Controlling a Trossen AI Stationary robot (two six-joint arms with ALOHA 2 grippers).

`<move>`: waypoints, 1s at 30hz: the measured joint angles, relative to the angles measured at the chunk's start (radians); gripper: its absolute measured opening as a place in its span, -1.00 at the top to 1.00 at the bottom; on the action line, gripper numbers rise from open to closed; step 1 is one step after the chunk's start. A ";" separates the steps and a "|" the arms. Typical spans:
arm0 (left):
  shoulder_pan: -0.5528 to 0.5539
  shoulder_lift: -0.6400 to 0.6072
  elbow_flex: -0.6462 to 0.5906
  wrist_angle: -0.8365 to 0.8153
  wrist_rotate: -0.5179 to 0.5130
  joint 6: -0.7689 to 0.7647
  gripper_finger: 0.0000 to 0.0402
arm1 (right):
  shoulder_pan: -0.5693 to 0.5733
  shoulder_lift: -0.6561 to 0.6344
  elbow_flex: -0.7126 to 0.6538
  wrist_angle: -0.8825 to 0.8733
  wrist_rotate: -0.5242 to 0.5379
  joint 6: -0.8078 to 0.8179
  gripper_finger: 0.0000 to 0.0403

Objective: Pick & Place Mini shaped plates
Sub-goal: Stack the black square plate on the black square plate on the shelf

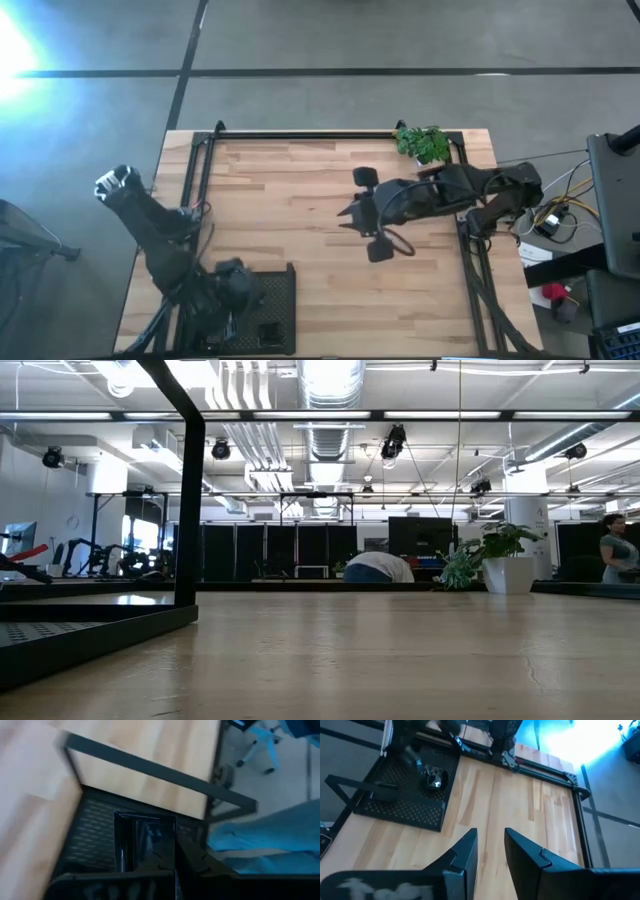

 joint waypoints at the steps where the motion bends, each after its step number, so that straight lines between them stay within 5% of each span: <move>1: -0.011 0.018 0.000 0.025 0.001 -0.006 1.00 | 0.000 -0.007 0.000 0.001 0.000 0.000 0.55; 18: -0.028 0.263 0.010 0.352 0.132 -0.012 1.00 | 0.000 -0.067 -0.001 -0.001 0.000 0.033 0.60; 30: -0.039 0.340 0.009 0.351 0.190 -0.104 1.00 | 0.000 -0.068 -0.001 -0.006 0.000 0.033 0.58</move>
